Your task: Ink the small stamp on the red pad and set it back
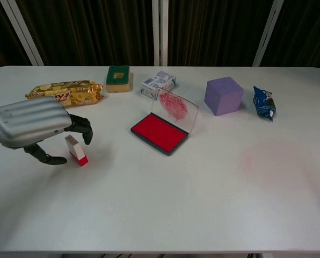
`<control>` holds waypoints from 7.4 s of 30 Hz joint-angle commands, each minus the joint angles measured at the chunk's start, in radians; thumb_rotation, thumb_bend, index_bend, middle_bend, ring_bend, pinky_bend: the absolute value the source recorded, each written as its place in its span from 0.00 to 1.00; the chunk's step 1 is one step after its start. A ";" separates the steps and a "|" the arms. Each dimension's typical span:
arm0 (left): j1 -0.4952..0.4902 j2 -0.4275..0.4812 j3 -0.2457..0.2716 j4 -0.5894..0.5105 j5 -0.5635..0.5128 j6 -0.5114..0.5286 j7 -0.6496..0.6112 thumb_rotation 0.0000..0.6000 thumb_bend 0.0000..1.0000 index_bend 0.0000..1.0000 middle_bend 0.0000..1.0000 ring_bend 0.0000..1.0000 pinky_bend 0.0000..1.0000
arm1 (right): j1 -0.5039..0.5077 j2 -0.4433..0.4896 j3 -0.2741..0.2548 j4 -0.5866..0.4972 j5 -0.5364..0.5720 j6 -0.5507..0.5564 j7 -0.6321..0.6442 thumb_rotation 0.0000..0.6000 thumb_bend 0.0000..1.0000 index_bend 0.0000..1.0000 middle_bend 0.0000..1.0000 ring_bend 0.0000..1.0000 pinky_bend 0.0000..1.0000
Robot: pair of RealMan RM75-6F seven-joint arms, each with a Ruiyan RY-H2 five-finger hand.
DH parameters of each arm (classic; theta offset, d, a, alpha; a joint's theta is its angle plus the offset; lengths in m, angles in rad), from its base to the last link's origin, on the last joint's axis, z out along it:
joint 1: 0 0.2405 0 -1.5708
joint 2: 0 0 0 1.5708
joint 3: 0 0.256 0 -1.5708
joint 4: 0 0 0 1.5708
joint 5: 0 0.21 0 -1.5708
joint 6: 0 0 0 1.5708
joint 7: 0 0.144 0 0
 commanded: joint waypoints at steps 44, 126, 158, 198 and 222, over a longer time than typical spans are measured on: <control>-0.154 0.038 -0.081 -0.119 -0.137 -0.085 -0.221 1.00 0.40 0.61 0.59 0.93 0.96 | 0.000 0.014 0.005 -0.023 0.064 -0.038 -0.010 1.00 0.26 0.00 0.00 0.00 0.00; -0.031 0.188 0.010 -0.291 -0.324 -0.165 -0.153 1.00 0.44 0.66 0.64 0.96 0.98 | 0.000 -0.009 0.002 0.004 0.043 -0.038 0.002 1.00 0.26 0.00 0.00 0.00 0.00; 0.014 0.089 0.008 -0.097 -0.253 -0.171 -0.250 1.00 0.42 0.55 0.54 0.94 0.96 | 0.003 -0.008 -0.002 -0.010 0.055 -0.049 -0.030 1.00 0.26 0.00 0.00 0.00 0.00; 0.026 0.167 0.015 -0.173 -0.220 -0.159 -0.210 1.00 0.38 0.39 0.40 0.91 0.95 | 0.007 -0.009 -0.002 -0.007 0.062 -0.055 -0.037 1.00 0.26 0.00 0.00 0.00 0.00; 0.251 0.509 -0.091 -0.626 -0.384 0.220 0.048 0.42 0.28 0.17 0.18 0.25 0.32 | -0.011 -0.006 -0.005 0.012 0.068 -0.043 0.013 1.00 0.26 0.00 0.00 0.00 0.00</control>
